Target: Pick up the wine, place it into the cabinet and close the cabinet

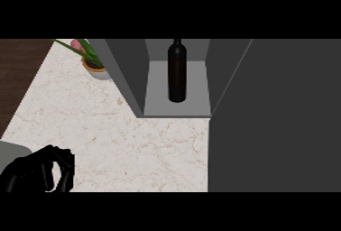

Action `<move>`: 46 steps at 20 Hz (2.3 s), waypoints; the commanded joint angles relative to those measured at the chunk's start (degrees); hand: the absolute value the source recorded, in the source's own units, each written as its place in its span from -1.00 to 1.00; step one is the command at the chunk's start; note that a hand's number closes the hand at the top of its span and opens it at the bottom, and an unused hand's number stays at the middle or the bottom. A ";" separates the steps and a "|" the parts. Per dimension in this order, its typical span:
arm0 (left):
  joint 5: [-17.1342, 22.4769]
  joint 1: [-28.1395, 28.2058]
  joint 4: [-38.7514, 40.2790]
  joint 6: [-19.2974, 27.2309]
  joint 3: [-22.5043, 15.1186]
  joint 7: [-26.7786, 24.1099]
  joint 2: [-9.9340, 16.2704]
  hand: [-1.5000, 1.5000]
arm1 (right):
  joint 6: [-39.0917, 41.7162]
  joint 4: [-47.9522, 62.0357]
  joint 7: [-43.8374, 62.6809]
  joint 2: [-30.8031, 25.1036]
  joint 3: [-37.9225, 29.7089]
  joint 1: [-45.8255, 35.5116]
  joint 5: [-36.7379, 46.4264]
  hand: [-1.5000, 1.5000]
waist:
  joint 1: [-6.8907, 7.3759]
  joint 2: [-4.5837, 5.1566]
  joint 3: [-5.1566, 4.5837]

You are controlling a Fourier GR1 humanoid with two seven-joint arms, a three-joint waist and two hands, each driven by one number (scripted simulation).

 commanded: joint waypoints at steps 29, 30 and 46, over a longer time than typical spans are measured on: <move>4.77 8.99 -1.76 -14.04 12.56 -0.10 1.98 1.00 | -30.68 18.03 23.15 17.08 21.68 -55.12 -7.57 1.00 | 1.19 -0.08 0.00; 4.06 6.97 0.36 -14.88 11.54 -0.54 1.43 1.00 | -32.94 22.99 21.81 17.11 21.33 -60.12 -8.85 1.00 | 1.31 0.04 -0.03; 3.74 4.86 5.27 -21.56 17.82 1.81 -0.91 1.00 | -37.72 50.61 9.57 17.19 11.51 -77.18 -23.35 1.00 | 0.58 0.10 0.03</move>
